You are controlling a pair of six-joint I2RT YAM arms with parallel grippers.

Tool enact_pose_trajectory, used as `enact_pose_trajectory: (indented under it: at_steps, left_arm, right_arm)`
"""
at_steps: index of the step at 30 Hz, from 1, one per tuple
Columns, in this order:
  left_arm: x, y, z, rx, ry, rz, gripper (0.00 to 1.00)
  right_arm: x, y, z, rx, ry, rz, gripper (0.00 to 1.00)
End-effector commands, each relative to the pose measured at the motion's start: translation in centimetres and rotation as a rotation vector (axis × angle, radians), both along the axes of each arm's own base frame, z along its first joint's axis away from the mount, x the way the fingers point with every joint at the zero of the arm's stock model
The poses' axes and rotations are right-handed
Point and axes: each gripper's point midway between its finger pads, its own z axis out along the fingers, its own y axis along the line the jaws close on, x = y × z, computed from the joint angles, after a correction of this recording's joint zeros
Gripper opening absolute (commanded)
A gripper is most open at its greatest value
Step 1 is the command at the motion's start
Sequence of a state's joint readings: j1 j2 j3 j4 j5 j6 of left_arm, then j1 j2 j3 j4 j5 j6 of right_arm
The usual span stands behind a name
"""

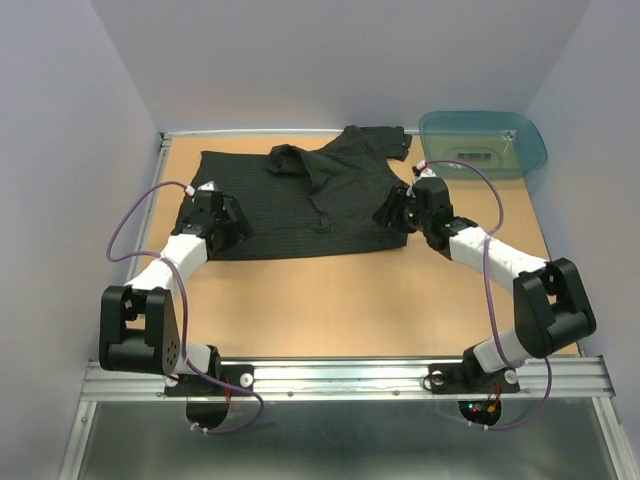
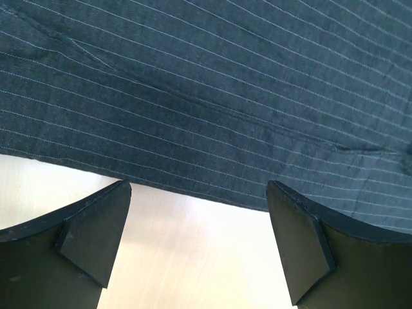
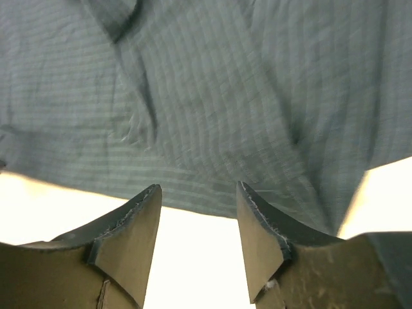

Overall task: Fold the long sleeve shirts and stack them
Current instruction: Fold the shirt

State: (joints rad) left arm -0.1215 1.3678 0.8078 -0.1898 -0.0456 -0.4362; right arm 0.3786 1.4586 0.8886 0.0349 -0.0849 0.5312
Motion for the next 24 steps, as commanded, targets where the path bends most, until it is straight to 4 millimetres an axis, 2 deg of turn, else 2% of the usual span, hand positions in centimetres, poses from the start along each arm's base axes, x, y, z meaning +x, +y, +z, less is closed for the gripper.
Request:
enact_pose_trajectory:
  at_steps: [1, 4, 5, 6, 10, 11, 13, 17, 18, 20, 21, 24]
  left_arm:
    - [1.8, 0.9, 1.7, -0.049, -0.044, 0.046, 0.99]
    - [1.8, 2.9, 1.1, -0.045, -0.030, 0.097, 0.99]
    - [1.9, 2.5, 0.9, -0.065, -0.027, 0.076, 0.99]
    - [1.9, 4.0, 0.8, -0.067, -0.024, 0.119, 0.99]
    - [2.0, 5.1, -0.3, -0.078, 0.003, 0.155, 0.99]
    - [2.1, 5.2, -0.4, -0.088, 0.002, 0.166, 0.99]
    - [2.1, 5.8, -1.0, -0.097, 0.012, 0.189, 0.99]
    - [1.9, 6.7, -2.1, -0.116, 0.040, 0.217, 0.99]
    - [1.9, 6.9, -2.7, -0.123, 0.053, 0.223, 0.99]
    - [1.7, 7.2, -3.3, -0.138, 0.067, 0.232, 0.99]
    - [1.4, 7.2, -4.0, -0.141, 0.090, 0.235, 0.99]
    - [1.0, 7.1, -5.1, -0.158, 0.122, 0.236, 0.99]
  right_arm:
    - [0.1, 3.1, 1.9, 0.178, -0.016, 0.093, 0.55]
    - [0.8, 3.8, 2.3, 0.202, -0.026, 0.110, 0.55]
    - [1.1, 4.1, 2.6, 0.212, -0.034, 0.118, 0.55]
    - [1.2, 4.4, 2.6, 0.224, -0.034, 0.135, 0.56]
    - [2.2, 5.3, 1.9, 0.269, -0.041, 0.139, 0.57]
    - [2.4, 5.3, 0.7, 0.267, -0.020, 0.125, 0.57]
    - [2.8, 5.1, -0.2, 0.271, -0.008, 0.100, 0.57]
    - [3.3, 3.8, -3.6, 0.266, 0.048, 0.030, 0.57]
    - [3.3, 2.9, -5.4, 0.263, 0.086, 0.001, 0.57]
    - [3.6, 1.5, -6.5, 0.296, 0.114, -0.046, 0.57]
    - [3.2, 1.1, -7.8, 0.306, 0.143, -0.066, 0.57]
    - [2.9, -0.5, -9.4, 0.295, 0.170, -0.117, 0.57]
